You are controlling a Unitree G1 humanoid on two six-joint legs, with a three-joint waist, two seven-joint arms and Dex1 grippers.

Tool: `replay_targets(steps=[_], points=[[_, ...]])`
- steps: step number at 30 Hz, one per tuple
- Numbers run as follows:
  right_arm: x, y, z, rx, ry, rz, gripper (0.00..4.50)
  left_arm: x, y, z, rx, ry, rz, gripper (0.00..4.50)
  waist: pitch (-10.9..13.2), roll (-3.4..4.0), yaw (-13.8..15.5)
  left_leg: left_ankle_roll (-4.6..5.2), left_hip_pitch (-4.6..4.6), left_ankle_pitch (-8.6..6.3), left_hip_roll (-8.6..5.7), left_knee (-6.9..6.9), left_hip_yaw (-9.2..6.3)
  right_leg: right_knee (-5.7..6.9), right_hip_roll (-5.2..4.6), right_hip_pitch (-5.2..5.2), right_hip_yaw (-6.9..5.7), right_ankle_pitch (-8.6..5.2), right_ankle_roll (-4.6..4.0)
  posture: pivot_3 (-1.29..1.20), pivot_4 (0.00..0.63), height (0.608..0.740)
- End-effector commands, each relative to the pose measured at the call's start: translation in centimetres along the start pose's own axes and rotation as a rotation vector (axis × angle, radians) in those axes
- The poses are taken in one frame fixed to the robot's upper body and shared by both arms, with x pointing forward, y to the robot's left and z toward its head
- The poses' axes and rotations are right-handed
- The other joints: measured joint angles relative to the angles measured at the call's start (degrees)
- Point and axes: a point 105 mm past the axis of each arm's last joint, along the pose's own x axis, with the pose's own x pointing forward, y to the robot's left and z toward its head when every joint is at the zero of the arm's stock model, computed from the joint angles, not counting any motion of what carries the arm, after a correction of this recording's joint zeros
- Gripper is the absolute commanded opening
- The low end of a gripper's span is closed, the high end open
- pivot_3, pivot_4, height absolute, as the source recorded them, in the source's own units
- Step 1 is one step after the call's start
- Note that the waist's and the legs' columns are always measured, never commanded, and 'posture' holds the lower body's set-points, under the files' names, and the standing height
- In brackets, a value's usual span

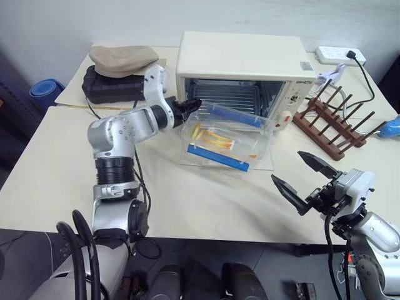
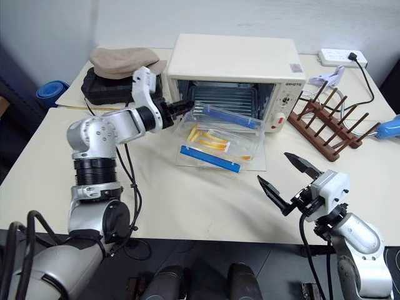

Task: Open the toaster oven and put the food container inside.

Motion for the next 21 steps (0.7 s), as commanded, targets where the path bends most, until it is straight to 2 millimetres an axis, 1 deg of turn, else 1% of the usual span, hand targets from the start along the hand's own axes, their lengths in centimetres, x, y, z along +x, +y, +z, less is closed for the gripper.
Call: replay_targets(steps=[1, 2, 4, 5, 6, 7, 8, 9, 11, 12, 14, 16, 19, 21], points=[[-0.1, 1.3, 1.2, 0.042, 0.02, 0.086, 4.31, -3.9, -1.2, 1.4, 0.141, -0.02, -0.174, 2.75, 0.0, 0.04, -0.6, -0.01, 0.02, 0.0, 0.02, -0.02, 0.0, 0.0, 0.01, 0.0, 0.01, 0.0, 0.0, 0.0, 0.15, 0.74], [-0.2, 2.1, 0.7, 0.081, 0.067, 0.134, 4.09, -5.0, -1.0, 1.3, 0.201, -0.014, -0.207, 2.76, 0.0, 0.05, -0.8, -0.02, 0.05, 0.0, 0.11, -0.07, -0.02, 0.01, 0.01, 0.0, 0.01, 0.0, 0.0, 0.0, 0.15, 0.74], [-0.4, 3.5, -0.1, 0.131, 0.152, 0.209, 3.55, -6.8, 0.0, 0.7, 0.343, 0.009, -0.244, 2.35, 0.0, 0.06, -1.0, -0.04, 0.07, 0.0, 0.17, -0.09, -0.04, 0.0, 0.03, 0.0, 0.01, 0.0, -0.01, 0.0, 0.15, 0.74], [-0.4, 4.2, -0.7, 0.151, 0.199, 0.249, 3.18, -7.6, 0.7, -0.3, 0.448, 0.054, -0.257, 2.13, 0.0, 0.06, -0.8, -0.04, 0.07, 0.0, 0.2, -0.08, -0.04, 0.0, 0.02, 0.01, 0.02, 0.0, -0.01, 0.0, 0.15, 0.74], [-0.4, 4.6, -1.0, 0.163, 0.228, 0.272, 2.81, -8.1, 1.1, -1.1, 0.52, 0.097, -0.272, 1.82, 0.0, 0.06, -0.8, -0.03, 0.06, 0.01, 0.22, -0.04, -0.05, -0.02, 0.02, 0.05, 0.0, 0.0, -0.01, 0.0, 0.15, 0.74], [-0.3, 5.0, -1.3, 0.164, 0.248, 0.289, 2.45, -8.5, 1.7, -2.6, 0.589, 0.16, -0.301, 1.51, 0.0, 0.06, -0.6, -0.03, 0.07, 0.01, 0.22, -0.02, -0.02, -0.07, 0.0, 0.07, 0.02, -0.01, -0.02, 0.0, 0.15, 0.74], [-0.2, 5.2, -1.5, 0.164, 0.259, 0.297, 2.11, -8.8, 2.0, -3.7, 0.629, 0.2, -0.326, 1.21, 0.0, 0.06, -0.4, 0.01, 0.05, 0.03, 0.21, -0.03, -0.02, -0.15, -0.03, 0.1, 0.03, -0.01, -0.02, 0.0, 0.15, 0.74], [-0.2, 5.4, -1.6, 0.176, 0.263, 0.305, 1.78, -8.9, 2.3, -4.5, 0.622, 0.227, -0.34, 0.92, 0.0, 0.05, 0.0, 0.03, 0.04, 0.04, 0.19, -0.01, -0.05, -0.26, -0.04, 0.13, 0.01, -0.01, -0.02, 0.0, 0.15, 0.74], [0.3, 5.5, -2.0, 0.181, 0.272, 0.29, 0.99, -8.8, 1.3, -7.1, 0.594, 0.279, -0.443, 0.22, 0.0, 0.05, 0.7, 0.13, 0.01, 0.04, 0.09, 0.0, -0.06, -0.3, -0.15, 0.11, 0.04, -0.01, -0.02, 0.0, 0.15, 0.74], [0.4, 5.5, -2.2, 0.183, 0.281, 0.291, 0.64, -8.8, 1.0, -8.1, 0.597, 0.3, -0.473, 0.0, 0.0, 0.05, 0.9, 0.16, -0.02, 0.03, 0.07, 0.01, -0.08, -0.29, -0.17, 0.13, 0.05, 0.0, -0.01, 0.0, 0.15, 0.74], [1.0, 5.0, -2.8, 0.156, 0.299, 0.283, 0.04, -7.9, 0.6, -9.9, 0.602, 0.318, -0.5, 0.0, 0.0, 0.05, 0.9, 0.25, -0.07, 0.01, -0.02, 0.02, -0.2, -0.24, -0.23, 0.11, 0.05, 0.0, -0.01, 0.0, 0.15, 0.74], [2.3, 3.5, -3.5, 0.085, 0.303, 0.224, 0.04, -6.2, 0.4, -10.7, 0.572, 0.278, -0.479, 0.0, 0.0, 0.05, 0.8, 0.3, -0.1, 0.0, -0.06, 0.03, -0.18, -0.2, -0.23, 0.13, 0.06, 0.03, 0.03, 0.0, 0.15, 0.74], [4.2, 2.0, -3.9, 0.064, 0.277, 0.195, 0.04, -3.8, -0.3, -11.4, 0.536, 0.227, -0.465, 0.0, 0.0, 0.04, 0.6, 0.37, -0.17, 0.04, -0.07, 0.07, -0.14, -0.19, -0.22, 0.08, 0.05, 0.06, 0.1, 0.0, 0.15, 0.74], [5.1, 1.4, -4.0, 0.042, 0.267, 0.197, 0.04, -2.9, -0.6, -11.7, 0.539, 0.212, -0.467, 0.0, 0.0, 0.04, 0.6, 0.36, -0.15, 0.05, -0.08, 0.07, -0.14, -0.12, -0.19, 0.06, 0.01, 0.06, 0.1, 0.0, 0.15, 0.74]])
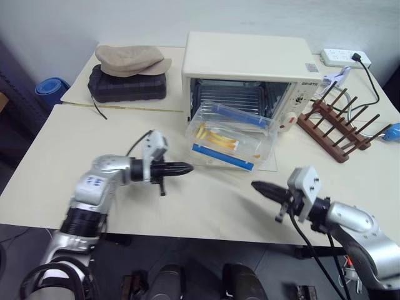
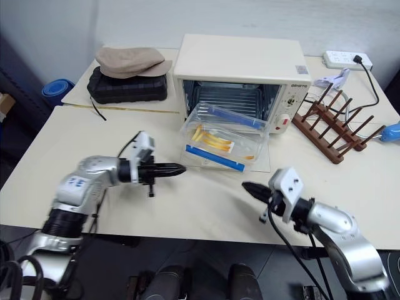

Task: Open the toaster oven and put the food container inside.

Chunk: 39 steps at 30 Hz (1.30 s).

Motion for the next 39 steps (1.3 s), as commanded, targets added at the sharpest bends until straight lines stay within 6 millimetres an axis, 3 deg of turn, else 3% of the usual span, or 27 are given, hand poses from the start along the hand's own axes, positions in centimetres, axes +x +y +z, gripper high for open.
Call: replay_targets(steps=[1, 12, 20, 24, 27, 32, 34, 36, 39], points=[[1.1, -1.6, 0.6, -0.045, -0.035, -0.031, 0.04, 1.2, 0.7, 1.3, 0.042, -0.045, 0.041, 0.0, 0.0, 0.0, -0.2, 0.0, -0.02, 0.0, -0.02, -0.01, 0.02, 0.0, 0.0, -0.04, 0.0, 0.0, 0.0, 0.0, 0.15, 0.74], [6.8, -8.4, 3.3, -0.137, -0.13, -0.242, 0.04, 4.1, 6.7, 6.0, -0.111, -0.358, 0.382, 0.0, 0.0, 0.0, -0.5, -0.03, -0.01, 0.02, 0.01, 0.01, 0.0, 0.1, -0.02, -0.07, -0.14, 0.01, 0.01, 0.0, 0.15, 0.74], [8.4, -12.4, 4.6, -0.153, -0.176, -0.429, 0.04, 6.2, 8.2, 6.3, -0.145, -0.416, 0.434, 0.0, 0.0, 0.0, -1.5, -0.04, -0.09, 0.03, -0.08, -0.01, -0.06, 0.08, -0.06, -0.09, -0.32, 0.01, 0.02, 0.0, 0.15, 0.74], [8.4, -12.4, 4.2, -0.135, -0.167, -0.397, 0.04, 5.9, 8.2, 5.6, -0.134, -0.4, 0.419, 0.0, 0.0, 0.0, -1.8, -0.07, -0.09, 0.04, -0.07, -0.04, -0.07, 0.08, -0.05, -0.09, -0.35, 0.01, 0.02, 0.0, 0.15, 0.74], [6.9, -11.1, 4.0, -0.114, -0.147, -0.269, 0.01, 3.9, 7.7, 4.3, -0.099, -0.351, 0.362, 0.18, 0.0, 0.01, -2.0, -0.07, -0.09, 0.04, -0.06, -0.07, -0.07, 0.09, -0.04, -0.1, -0.36, 0.01, 0.02, 0.0, 0.15, 0.74], [1.3, -11.8, 3.4, -0.082, -0.094, -0.314, 0.0, -2.7, 4.2, 4.0, -0.005, -0.322, 0.174, 1.51, 0.0, 0.05, -3.0, -0.08, -0.11, 0.04, 0.07, -0.19, -0.13, 0.13, -0.05, -0.18, -0.33, 0.01, 0.02, 0.0, 0.15, 0.74], [-0.8, -12.4, 1.5, -0.084, -0.011, -0.333, 0.0, -5.6, 2.1, 4.1, 0.06, -0.312, 0.072, 2.12, 0.0, 0.05, -2.9, -0.08, -0.1, 0.04, 0.06, -0.12, -0.13, 0.12, -0.08, -0.14, -0.31, 0.01, 0.02, 0.0, 0.15, 0.74], [-2.1, -12.3, -1.4, -0.072, 0.083, -0.301, 0.0, -8.4, 0.7, 3.0, 0.135, -0.213, 0.019, 2.77, 0.0, 0.05, -2.9, -0.08, -0.05, 0.04, 0.09, -0.03, -0.14, 0.05, -0.08, -0.01, -0.3, 0.01, 0.02, 0.0, 0.15, 0.74], [-1.4, -11.2, -3.6, -0.04, 0.108, -0.224, 0.0, -10.0, 0.0, 1.5, 0.15, -0.103, -0.017, 3.67, 0.0, 0.09, -2.9, -0.09, 0.16, 0.04, 0.12, -0.07, -0.03, -0.04, -0.04, 0.17, -0.2, 0.01, 0.01, 0.0, 0.15, 0.74]])
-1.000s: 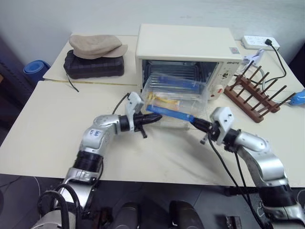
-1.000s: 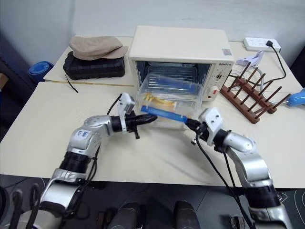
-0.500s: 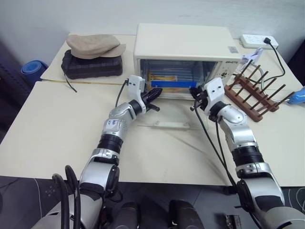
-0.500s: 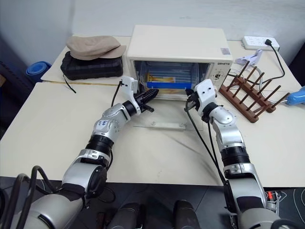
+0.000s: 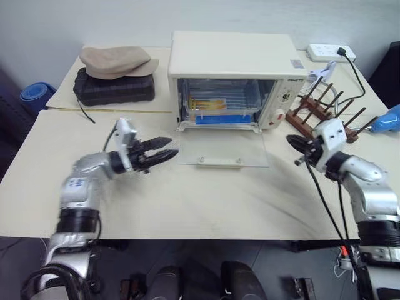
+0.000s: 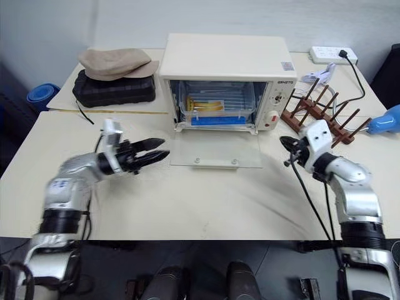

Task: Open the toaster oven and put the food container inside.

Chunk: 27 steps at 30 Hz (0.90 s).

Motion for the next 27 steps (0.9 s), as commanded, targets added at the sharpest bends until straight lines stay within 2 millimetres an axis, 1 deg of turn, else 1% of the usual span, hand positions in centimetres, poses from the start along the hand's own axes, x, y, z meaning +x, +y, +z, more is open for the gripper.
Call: replay_targets(steps=[1, 2, 3, 4, 6, 7, 9, 10, 13, 17, 18, 20, 21, 22, 23, 24, 26, 27], points=[[1.1, 1.6, -0.8, 0.013, -0.02, 0.087, 0.0, -0.8, -1.2, 0.1, 0.043, 0.042, -0.086, 3.94, 0.0, 0.02, 0.0, 0.0, 0.0, 0.0, 0.0, 0.0, 0.04, 0.0, 0.0, -0.01, 0.04, 0.0, 0.0, 0.0, 0.15, 0.74], [1.5, 2.2, -0.8, 0.014, -0.028, 0.117, 0.0, -0.9, -1.3, 0.1, 0.044, 0.049, -0.088, 4.28, 0.0, 0.04, 0.1, 0.01, 0.0, 0.0, 0.0, 0.0, 0.05, 0.01, -0.01, -0.02, 0.07, 0.0, 0.0, 0.0, 0.15, 0.74], [1.9, 3.0, -0.6, 0.015, -0.048, 0.154, 0.0, -0.9, -1.4, 0.3, 0.046, 0.03, -0.093, 4.46, 0.0, 0.05, 0.1, 0.01, -0.03, 0.0, -0.01, 0.01, 0.05, 0.04, -0.02, -0.06, 0.09, 0.0, 0.0, 0.0, 0.15, 0.74], [2.2, 3.6, -0.4, 0.015, -0.062, 0.178, 0.0, -0.9, -1.4, 0.5, 0.049, 0.016, -0.096, 4.46, 0.0, 0.06, 0.0, 0.01, -0.05, 0.01, -0.01, 0.01, 0.05, 0.07, -0.03, -0.11, 0.11, 0.0, 0.0, 0.0, 0.15, 0.74], [2.8, 5.2, 0.8, 0.033, -0.126, 0.256, 0.0, -0.9, -1.3, 1.0, 0.065, -0.028, -0.073, 4.46, 0.0, 0.06, 0.0, 0.01, -0.06, 0.0, 0.0, 0.0, 0.05, 0.11, -0.02, -0.15, 0.12, 0.0, 0.0, 0.0, 0.15, 0.74], [2.8, 6.0, 1.6, 0.024, -0.173, 0.304, 0.0, -1.0, -1.3, 1.1, 0.051, -0.04, -0.063, 4.46, 0.0, 0.06, 0.0, 0.01, -0.06, 0.0, 0.0, -0.01, 0.03, 0.13, -0.02, -0.16, 0.11, 0.0, 0.0, 0.0, 0.15, 0.74], [2.8, 6.9, 2.4, 0.009, -0.221, 0.353, 0.0, -1.0, -1.3, 1.2, 0.029, -0.05, -0.055, 4.46, 0.0, 0.06, 0.0, 0.0, -0.08, -0.01, 0.03, -0.01, -0.04, 0.14, -0.02, -0.17, 0.05, 0.0, 0.0, 0.0, 0.15, 0.74], [2.8, 7.0, 2.7, 0.018, -0.241, 0.354, 0.0, -1.1, -1.6, 1.2, 0.018, -0.055, -0.065, 4.46, 0.0, 0.06, 0.0, 0.0, -0.08, -0.01, 0.02, -0.03, -0.04, 0.13, -0.01, -0.17, 0.05, 0.0, 0.0, 0.0, 0.15, 0.74], [2.7, 6.6, 7.2, 0.076, -0.485, 0.316, 0.0, -1.9, -1.3, 1.8, -0.001, -0.125, 0.01, 4.46, 0.0, 0.07, -0.1, 0.0, -0.08, -0.01, 0.04, -0.03, -0.04, 0.13, -0.02, -0.17, 0.05, 0.0, 0.0, 0.0, 0.15, 0.74], [2.4, 4.6, 11.7, 0.2, -0.71, 0.225, 0.0, -2.5, -0.1, 2.1, 0.041, -0.177, 0.139, 4.46, 0.1, 0.21, -0.1, -0.02, -0.08, 0.0, 0.08, 0.03, -0.04, 0.16, -0.01, -0.19, 0.05, 0.0, 0.0, 0.0, 0.15, 0.74], [2.2, 4.1, 12.6, 0.229, -0.758, 0.207, 0.0, -2.7, 0.2, 2.0, 0.058, -0.187, 0.175, 4.46, 0.1, 0.21, 0.0, -0.02, -0.08, 0.0, 0.06, 0.04, -0.04, 0.17, -0.03, -0.18, 0.05, 0.0, 0.0, 0.0, 0.15, 0.74], [1.8, 3.5, 13.8, 0.267, -0.793, 0.21, 0.0, -3.2, 0.8, 0.6, 0.105, -0.122, 0.248, 4.46, 0.1, 0.22, 0.1, -0.02, -0.08, -0.01, 0.03, 0.03, -0.12, 0.18, -0.04, -0.18, 0.03, 0.0, 0.0, 0.0, 0.15, 0.74], [1.5, 3.8, 13.9, 0.241, -0.781, 0.239, 0.0, -3.5, 0.6, -0.1, 0.134, -0.092, 0.256, 4.46, 0.1, 0.22, 0.2, -0.02, -0.08, -0.01, 0.01, 0.02, -0.17, 0.19, -0.06, -0.18, -0.01, 0.0, -0.01, 0.0, 0.15, 0.74], [1.3, 4.6, 13.5, 0.188, -0.734, 0.29, 0.18, -3.8, 0.6, -0.9, 0.16, -0.046, 0.269, 4.49, 0.1, 0.22, 0.2, -0.02, -0.08, -0.01, -0.01, -0.04, -0.19, 0.19, -0.07, -0.18, -0.02, 0.01, -0.01, 0.0, 0.15, 0.74], [1.0, 5.3, 12.9, 0.124, -0.691, 0.327, 0.39, -4.0, 0.5, -1.5, 0.187, -0.012, 0.279, 4.5, 0.1, 0.23, 0.3, -0.02, -0.08, -0.03, -0.02, -0.08, -0.21, 0.18, -0.07, -0.18, -0.04, 0.01, -0.01, 0.0, 0.15, 0.74], [0.7, 6.2, 11.8, 0.058, -0.628, 0.385, 0.61, -4.2, 0.2, -1.9, 0.215, 0.004, 0.274, 4.5, 0.1, 0.22, 0.4, 0.01, -0.08, -0.06, -0.06, -0.13, -0.23, 0.17, -0.08, -0.18, -0.06, 0.01, -0.01, 0.0, 0.15, 0.74], [-0.2, 7.4, 9.5, -0.063, -0.521, 0.462, 1.27, -4.6, -0.2, -2.5, 0.224, 0.027, 0.271, 4.5, 0.1, 0.22, 0.7, 0.12, -0.12, -0.12, -0.13, -0.15, -0.19, 0.13, -0.11, -0.19, -0.05, 0.01, -0.01, 0.0, 0.15, 0.74], [-0.6, 7.8, 8.6, -0.097, -0.482, 0.495, 1.62, -4.9, -0.2, -2.9, 0.232, 0.049, 0.279, 4.5, 0.1, 0.22, 0.8, 0.16, -0.14, -0.15, -0.13, -0.1, -0.17, 0.11, -0.11, -0.19, -0.04, 0.01, -0.01, 0.0, 0.15, 0.74]])
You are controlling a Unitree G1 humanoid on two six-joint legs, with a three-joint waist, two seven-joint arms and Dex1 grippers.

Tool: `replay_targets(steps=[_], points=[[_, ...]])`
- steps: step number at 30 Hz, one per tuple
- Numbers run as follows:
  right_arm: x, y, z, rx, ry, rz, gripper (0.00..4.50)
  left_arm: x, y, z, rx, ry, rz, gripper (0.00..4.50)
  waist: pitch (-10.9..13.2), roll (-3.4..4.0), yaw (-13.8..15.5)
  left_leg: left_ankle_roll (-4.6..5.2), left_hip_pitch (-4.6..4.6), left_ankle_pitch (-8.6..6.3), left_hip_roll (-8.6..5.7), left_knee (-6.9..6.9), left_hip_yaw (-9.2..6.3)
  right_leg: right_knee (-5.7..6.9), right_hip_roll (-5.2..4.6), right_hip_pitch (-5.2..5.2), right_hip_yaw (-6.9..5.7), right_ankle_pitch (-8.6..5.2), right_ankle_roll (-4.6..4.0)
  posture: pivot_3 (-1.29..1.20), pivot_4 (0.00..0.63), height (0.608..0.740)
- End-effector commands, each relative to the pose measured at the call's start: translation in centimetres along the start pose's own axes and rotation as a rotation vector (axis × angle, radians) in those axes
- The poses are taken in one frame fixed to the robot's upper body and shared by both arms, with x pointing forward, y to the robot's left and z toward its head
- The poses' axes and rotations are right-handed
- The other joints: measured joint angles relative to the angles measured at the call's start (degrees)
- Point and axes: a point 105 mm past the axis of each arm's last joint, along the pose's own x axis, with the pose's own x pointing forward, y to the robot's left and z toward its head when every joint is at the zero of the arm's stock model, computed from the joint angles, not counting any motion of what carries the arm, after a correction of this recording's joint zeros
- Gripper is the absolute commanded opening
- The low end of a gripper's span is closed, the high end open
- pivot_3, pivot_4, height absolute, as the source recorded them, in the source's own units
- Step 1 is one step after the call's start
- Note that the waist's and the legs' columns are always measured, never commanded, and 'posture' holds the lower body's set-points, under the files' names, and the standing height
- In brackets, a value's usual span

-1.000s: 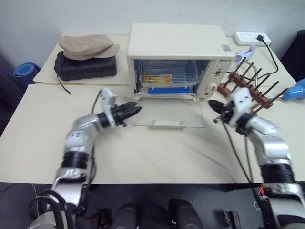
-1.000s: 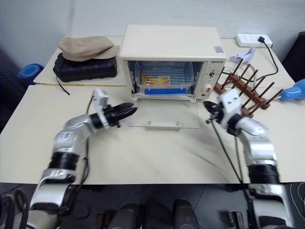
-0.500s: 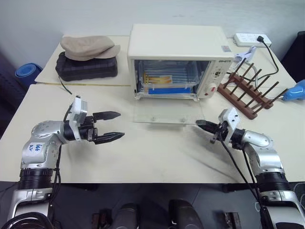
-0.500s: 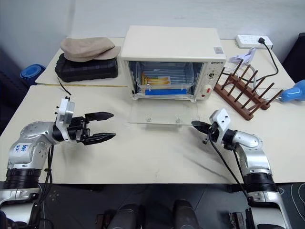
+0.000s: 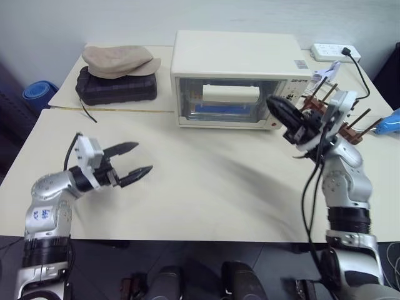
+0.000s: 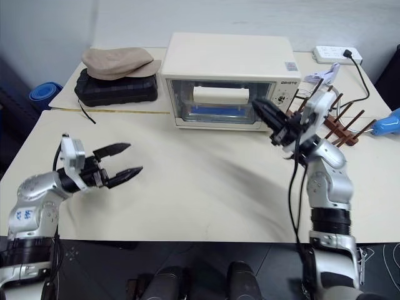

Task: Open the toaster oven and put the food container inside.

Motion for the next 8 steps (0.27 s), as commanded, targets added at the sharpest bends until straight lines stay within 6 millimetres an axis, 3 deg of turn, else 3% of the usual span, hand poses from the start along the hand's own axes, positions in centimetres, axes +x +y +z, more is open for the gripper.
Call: replay_targets(steps=[1, 4, 8], points=[[-1.9, 2.3, -1.1, -0.124, 0.127, 0.159, 1.91, -1.0, 0.0, 0.3, 0.103, 0.032, 0.007, 4.5, 0.0, 0.0, 0.3, 0.03, -0.03, -0.02, -0.02, 0.05, 0.06, -0.03, -0.02, 0.0, 0.02, 0.0, 0.0, 0.0, 0.15, 0.74], [-5.6, 3.4, -3.3, -0.145, 0.253, 0.193, 2.93, -2.3, -1.0, -0.8, 0.12, 0.084, 0.004, 4.5, 0.0, 0.0, 0.6, 0.06, 0.01, -0.02, -0.02, 0.14, 0.22, -0.07, -0.07, 0.05, 0.1, 0.01, 0.02, 0.0, 0.15, 0.74], [-7.4, 4.0, -4.4, -0.115, 0.27, 0.153, 4.34, -2.8, -2.2, -1.4, 0.079, 0.093, -0.025, 4.5, 0.0, 0.0, 0.7, 0.08, 0.1, -0.03, 0.04, 0.13, 0.28, -0.09, -0.06, 0.1, 0.15, 0.01, 0.02, 0.0, 0.15, 0.74]])
